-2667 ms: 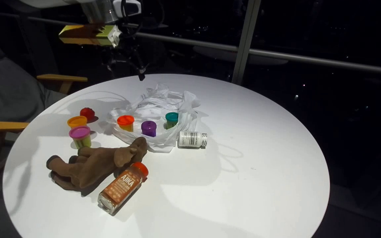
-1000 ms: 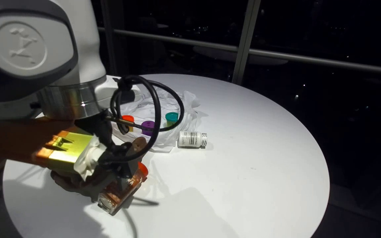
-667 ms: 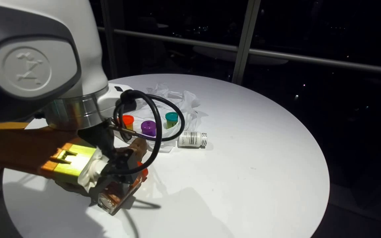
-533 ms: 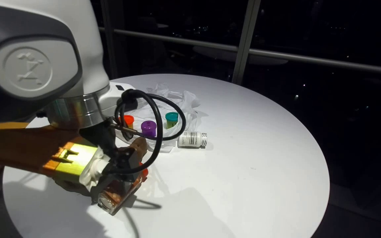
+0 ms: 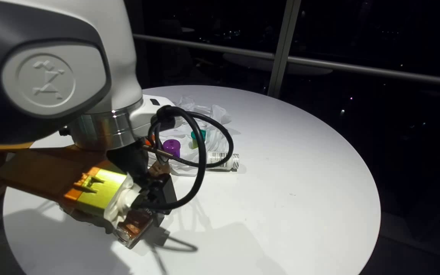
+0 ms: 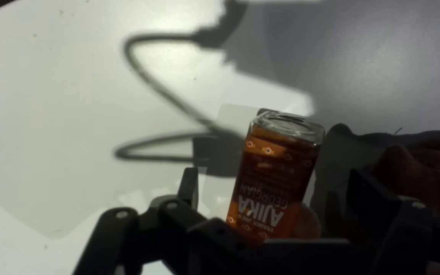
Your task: Place the containers, strawberry toy and deer toy inside the white plastic bag
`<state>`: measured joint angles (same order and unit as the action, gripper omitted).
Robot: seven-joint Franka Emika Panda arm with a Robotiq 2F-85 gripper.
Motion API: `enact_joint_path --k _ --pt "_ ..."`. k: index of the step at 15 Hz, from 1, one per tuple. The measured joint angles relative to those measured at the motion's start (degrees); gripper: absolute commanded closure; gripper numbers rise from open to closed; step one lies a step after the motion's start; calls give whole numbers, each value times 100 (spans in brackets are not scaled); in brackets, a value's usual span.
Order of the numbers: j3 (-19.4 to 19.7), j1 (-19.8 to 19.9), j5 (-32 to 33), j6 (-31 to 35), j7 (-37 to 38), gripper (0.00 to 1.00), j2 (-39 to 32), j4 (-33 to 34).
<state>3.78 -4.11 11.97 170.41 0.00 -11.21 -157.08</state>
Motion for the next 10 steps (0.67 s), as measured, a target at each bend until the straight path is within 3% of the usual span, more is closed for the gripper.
enact_joint_path --k 10 --pt "94 68 -137 -283 -3 0 -175 140"
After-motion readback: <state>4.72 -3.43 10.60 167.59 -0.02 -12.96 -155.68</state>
